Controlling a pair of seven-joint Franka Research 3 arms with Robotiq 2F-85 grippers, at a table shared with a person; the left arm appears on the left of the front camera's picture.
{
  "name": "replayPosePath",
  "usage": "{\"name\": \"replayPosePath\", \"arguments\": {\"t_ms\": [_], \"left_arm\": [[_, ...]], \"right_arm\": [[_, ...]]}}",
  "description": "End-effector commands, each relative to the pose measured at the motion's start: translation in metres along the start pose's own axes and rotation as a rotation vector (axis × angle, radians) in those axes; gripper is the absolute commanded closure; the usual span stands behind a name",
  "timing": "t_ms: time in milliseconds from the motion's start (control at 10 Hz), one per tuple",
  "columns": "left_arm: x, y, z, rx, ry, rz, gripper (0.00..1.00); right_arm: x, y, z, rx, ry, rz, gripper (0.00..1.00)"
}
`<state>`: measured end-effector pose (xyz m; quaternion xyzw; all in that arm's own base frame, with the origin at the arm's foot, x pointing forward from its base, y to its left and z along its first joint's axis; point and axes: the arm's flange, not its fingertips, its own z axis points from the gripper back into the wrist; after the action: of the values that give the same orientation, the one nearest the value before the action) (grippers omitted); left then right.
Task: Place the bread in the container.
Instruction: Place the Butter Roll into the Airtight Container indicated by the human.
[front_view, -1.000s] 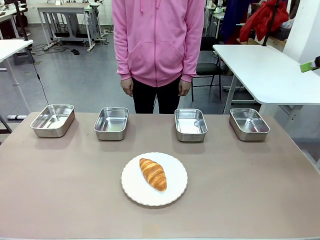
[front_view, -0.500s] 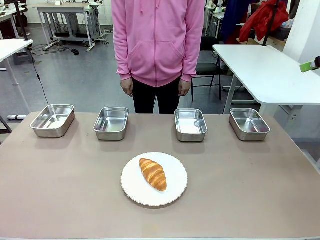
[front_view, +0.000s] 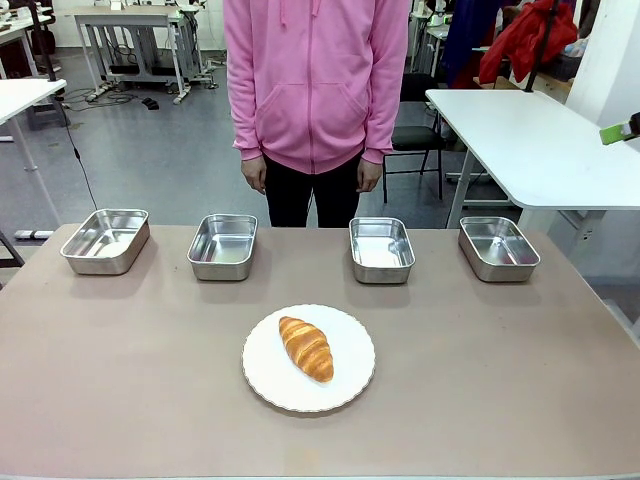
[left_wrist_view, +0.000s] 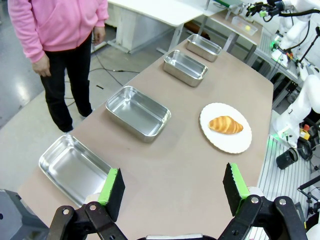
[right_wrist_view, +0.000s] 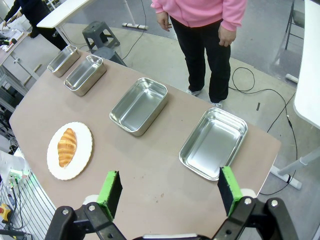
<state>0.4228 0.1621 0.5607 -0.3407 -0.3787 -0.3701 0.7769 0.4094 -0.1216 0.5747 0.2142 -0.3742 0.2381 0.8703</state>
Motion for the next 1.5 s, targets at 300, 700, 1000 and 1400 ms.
{"name": "replayPosePath", "arguments": {"t_ms": [300, 700, 1000, 1400], "left_arm": [[-0.0003, -0.0001, 0.0001, -0.001, -0.001, -0.007, 0.0], [-0.0003, -0.0001, 0.0001, -0.001, -0.001, -0.007, 0.0], [-0.0003, -0.0001, 0.0001, -0.001, -0.001, -0.007, 0.0], [-0.0003, -0.0001, 0.0001, -0.001, -0.001, -0.007, 0.0]], "right_arm": [[0.0017, -0.0004, -0.0005, 0.015, -0.022, 0.006, 0.0], [0.0017, -0.0004, -0.0005, 0.015, -0.022, 0.006, 0.0], [0.0017, -0.0004, -0.0005, 0.015, -0.022, 0.006, 0.0], [0.0017, -0.0004, -0.0005, 0.015, -0.022, 0.006, 0.0]]}}
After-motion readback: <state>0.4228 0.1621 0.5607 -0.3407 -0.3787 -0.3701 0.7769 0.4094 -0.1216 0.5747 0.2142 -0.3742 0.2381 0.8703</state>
